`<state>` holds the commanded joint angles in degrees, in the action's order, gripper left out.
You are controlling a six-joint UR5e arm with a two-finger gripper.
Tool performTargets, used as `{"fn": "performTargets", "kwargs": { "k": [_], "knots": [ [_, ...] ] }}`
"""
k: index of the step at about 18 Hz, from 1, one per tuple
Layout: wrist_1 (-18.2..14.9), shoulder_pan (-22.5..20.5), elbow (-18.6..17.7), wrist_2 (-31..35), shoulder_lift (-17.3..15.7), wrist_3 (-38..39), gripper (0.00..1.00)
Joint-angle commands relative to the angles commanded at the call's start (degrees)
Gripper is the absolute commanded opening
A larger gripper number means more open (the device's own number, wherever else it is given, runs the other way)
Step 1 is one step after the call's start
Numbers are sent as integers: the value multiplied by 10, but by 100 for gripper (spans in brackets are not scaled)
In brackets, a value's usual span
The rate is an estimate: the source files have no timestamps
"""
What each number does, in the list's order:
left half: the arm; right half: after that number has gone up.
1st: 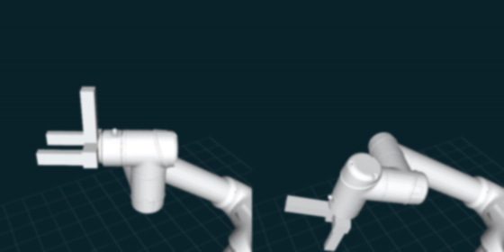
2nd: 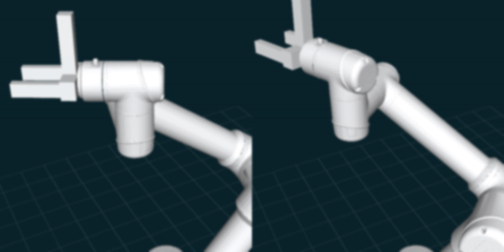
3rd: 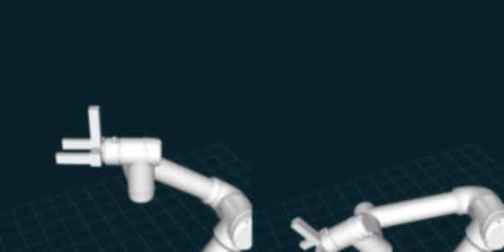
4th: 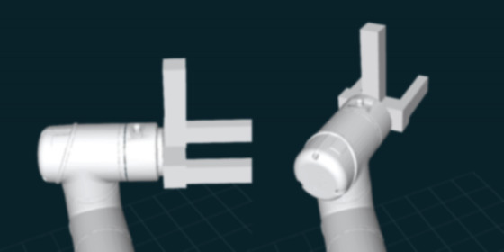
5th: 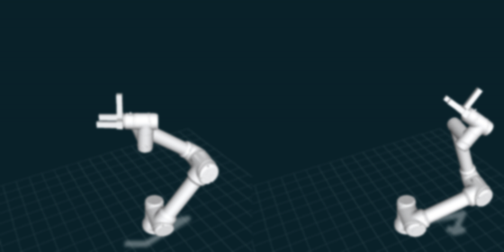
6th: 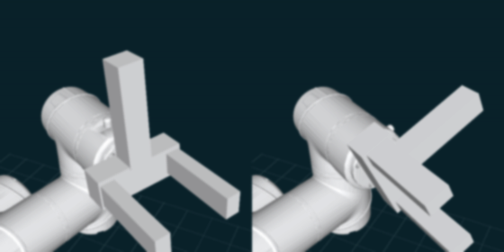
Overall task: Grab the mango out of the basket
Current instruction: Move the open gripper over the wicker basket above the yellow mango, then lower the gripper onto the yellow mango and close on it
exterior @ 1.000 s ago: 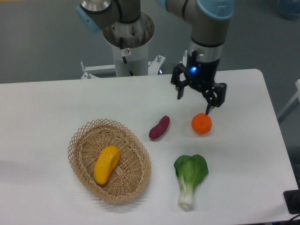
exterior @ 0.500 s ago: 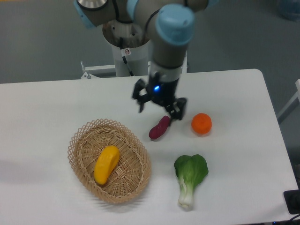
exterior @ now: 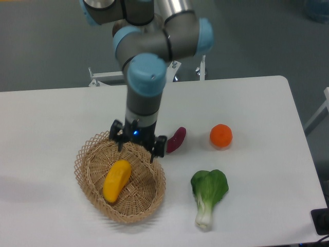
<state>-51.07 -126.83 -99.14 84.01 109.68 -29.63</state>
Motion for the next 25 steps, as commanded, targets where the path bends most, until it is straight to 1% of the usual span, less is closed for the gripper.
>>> {"fn": "performTargets", "kwargs": {
  "k": [3,4,6,8,11,13,17,20,21,22,25],
  "knots": [
    [18,17,-1,13,21,9,100],
    [19,21,-1,22,28,12,100],
    [33,32,-2,40,43,23,100],
    [41,43,-9,52,45,25,100],
    [62,48,-25,53,46,25,100],
    [76,53,-26,55,53,25,100],
    [83,58,-22,73,70,26,100],
    [83,61,-24,77,70,27,100],
    [83,61,-25,77,69,27,93],
    [83,61,-25,77,68,26,83],
    [84,61,-25,77,66,25,61]
  ]
}}
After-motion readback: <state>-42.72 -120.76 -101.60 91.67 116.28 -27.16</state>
